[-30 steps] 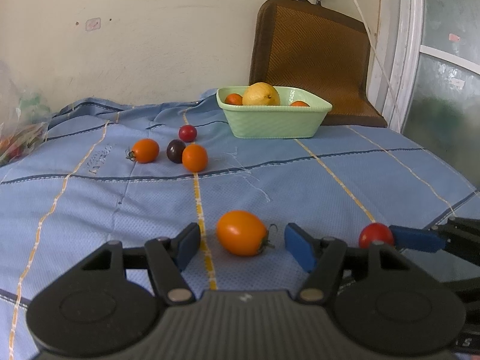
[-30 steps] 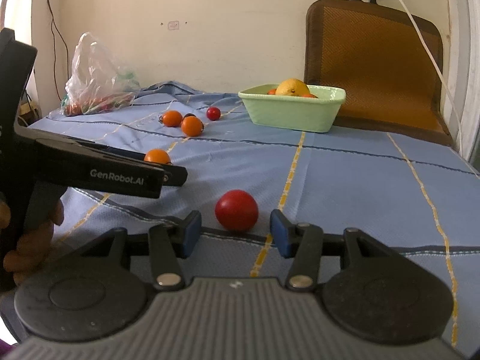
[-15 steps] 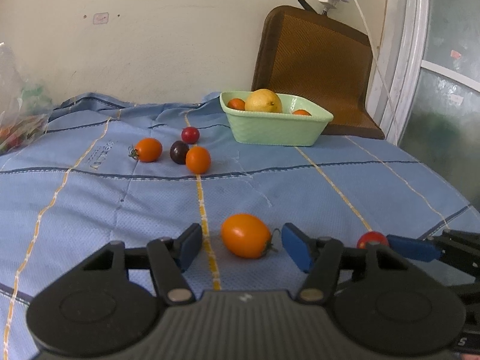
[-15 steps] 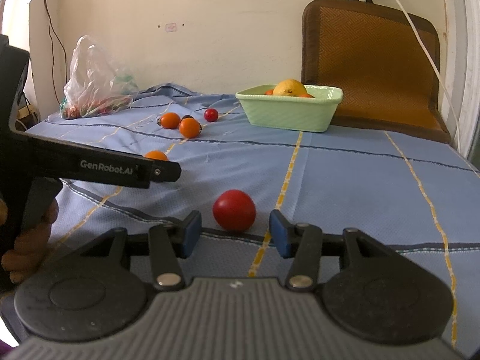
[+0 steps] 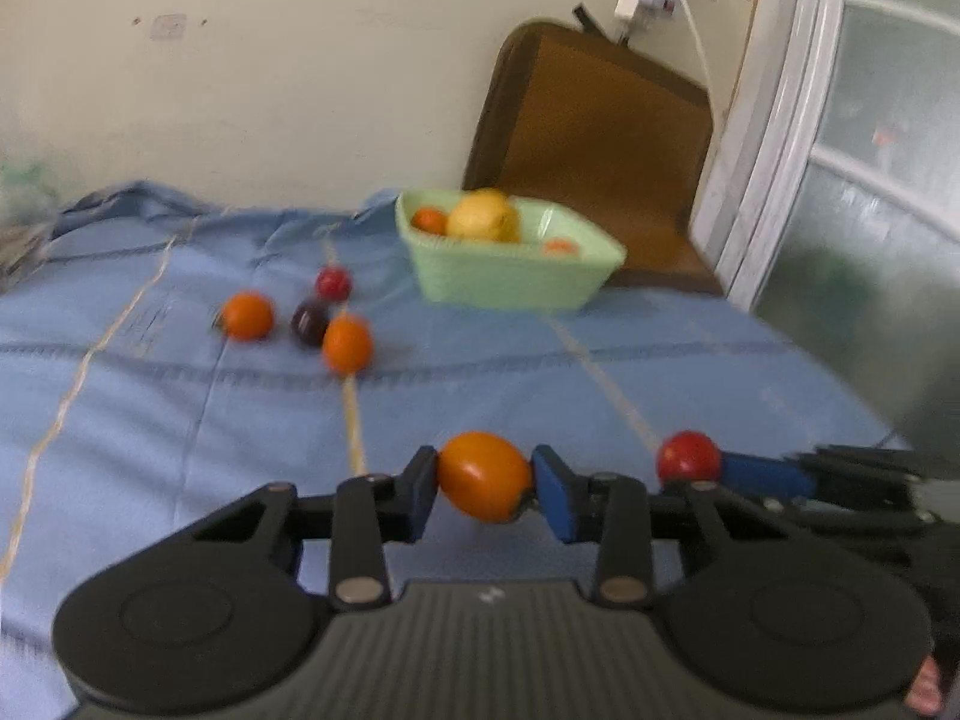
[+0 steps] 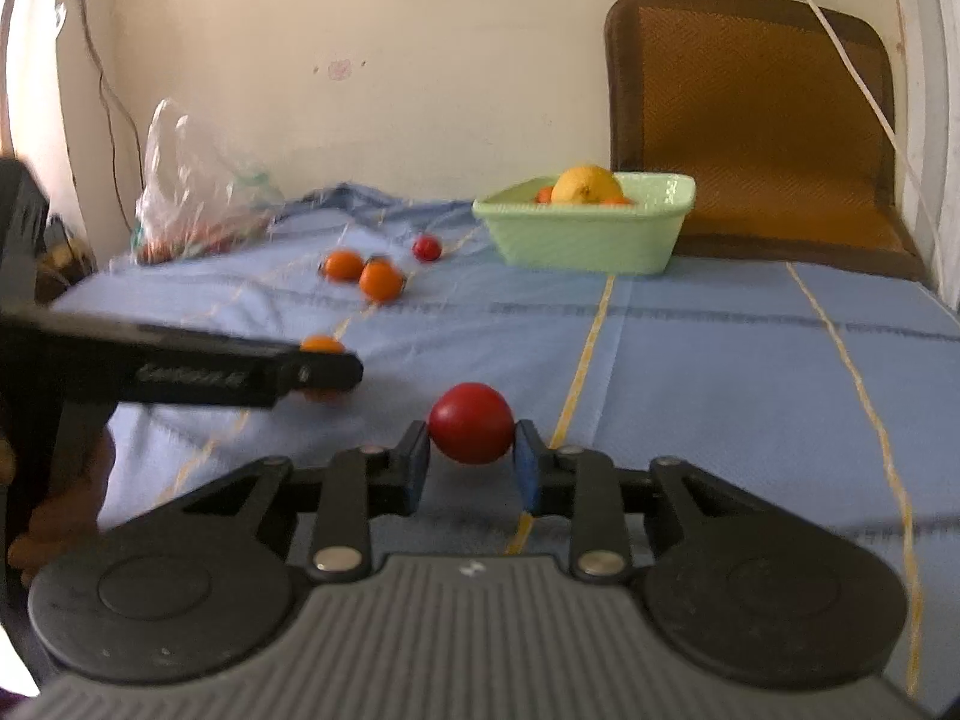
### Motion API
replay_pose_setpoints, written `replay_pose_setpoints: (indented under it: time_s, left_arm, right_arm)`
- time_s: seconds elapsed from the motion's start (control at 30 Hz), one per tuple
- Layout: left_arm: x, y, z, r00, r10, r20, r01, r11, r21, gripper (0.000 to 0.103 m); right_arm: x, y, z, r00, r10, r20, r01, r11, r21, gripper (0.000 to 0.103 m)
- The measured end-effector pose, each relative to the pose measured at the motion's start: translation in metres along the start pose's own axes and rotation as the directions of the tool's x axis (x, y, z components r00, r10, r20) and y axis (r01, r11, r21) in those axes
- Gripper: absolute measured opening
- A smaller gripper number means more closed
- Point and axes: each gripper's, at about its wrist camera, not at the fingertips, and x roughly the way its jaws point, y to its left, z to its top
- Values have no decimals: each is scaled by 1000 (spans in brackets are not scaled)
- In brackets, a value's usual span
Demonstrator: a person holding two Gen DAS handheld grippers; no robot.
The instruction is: Organize fruits
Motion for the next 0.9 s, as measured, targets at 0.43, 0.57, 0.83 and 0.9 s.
replay_pose_setpoints:
  time_s: [0.43, 0.57, 0.83, 0.9]
  left_arm:
    - [110, 12, 109, 989, -137, 51, 137, 991, -3, 34]
    - [141, 37, 120, 976, -219, 12, 218, 963, -160, 44]
    - [139, 63, 133, 967, -250, 48, 254, 937, -239, 57]
    - [117, 80, 136, 967, -233, 98, 251, 937, -245, 57]
  right_arm:
    - [94, -54, 97, 983, -84, 161, 76, 996, 53, 33]
    - [113, -61, 101, 981, -113, 158, 112, 994, 16, 34]
    - [125, -59, 94, 976, -118, 186, 130, 990, -57, 50]
    - [116, -61, 95, 965, -123, 232, 137, 990, -44, 50]
